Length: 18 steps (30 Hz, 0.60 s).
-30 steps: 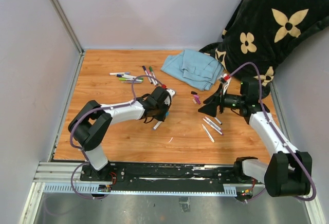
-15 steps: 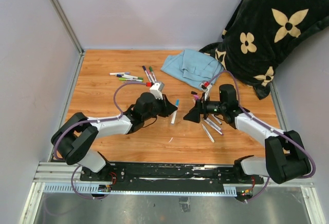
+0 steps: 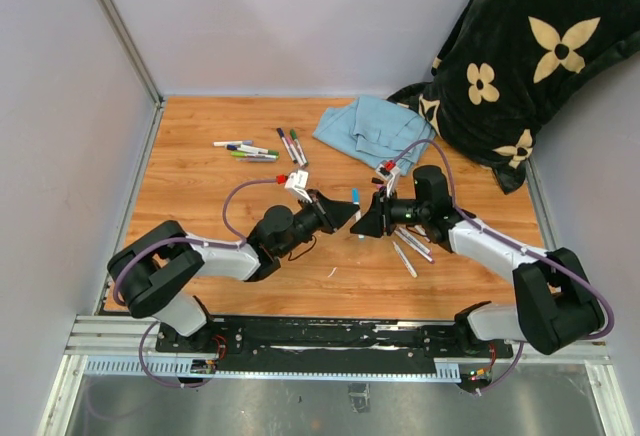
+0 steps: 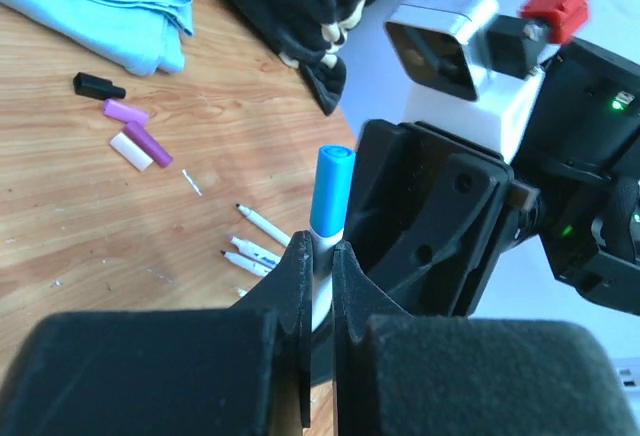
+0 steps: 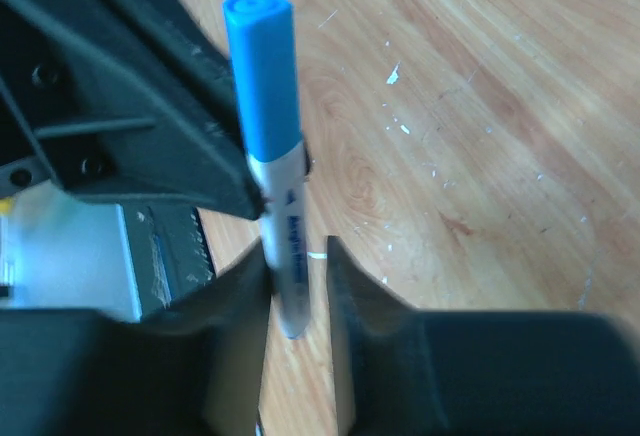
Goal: Open the pen caps
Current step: Pick up the pen from the center of the board, then open the pen cap from the pen.
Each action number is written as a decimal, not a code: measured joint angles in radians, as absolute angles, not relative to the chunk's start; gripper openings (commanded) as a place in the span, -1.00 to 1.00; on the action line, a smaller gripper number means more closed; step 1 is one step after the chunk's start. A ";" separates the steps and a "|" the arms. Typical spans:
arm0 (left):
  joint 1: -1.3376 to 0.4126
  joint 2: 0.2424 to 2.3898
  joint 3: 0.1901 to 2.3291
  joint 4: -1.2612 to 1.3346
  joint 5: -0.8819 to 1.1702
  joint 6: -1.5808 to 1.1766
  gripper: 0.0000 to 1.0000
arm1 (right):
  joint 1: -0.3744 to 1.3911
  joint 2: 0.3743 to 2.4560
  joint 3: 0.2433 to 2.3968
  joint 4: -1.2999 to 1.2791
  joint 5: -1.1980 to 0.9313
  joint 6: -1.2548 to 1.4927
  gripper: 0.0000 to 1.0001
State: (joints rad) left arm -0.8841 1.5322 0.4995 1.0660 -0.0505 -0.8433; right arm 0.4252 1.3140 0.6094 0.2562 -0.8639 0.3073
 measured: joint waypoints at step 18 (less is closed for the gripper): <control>-0.896 1.275 0.247 1.305 -0.099 -0.710 0.86 | 0.419 1.333 0.818 -0.060 -1.075 0.025 -0.98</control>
State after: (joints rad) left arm -0.8959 1.2755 0.2474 1.3052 -0.0990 -0.7097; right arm 0.4187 1.3331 0.8185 -0.0597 -1.0752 0.0246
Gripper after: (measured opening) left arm 0.862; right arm 0.103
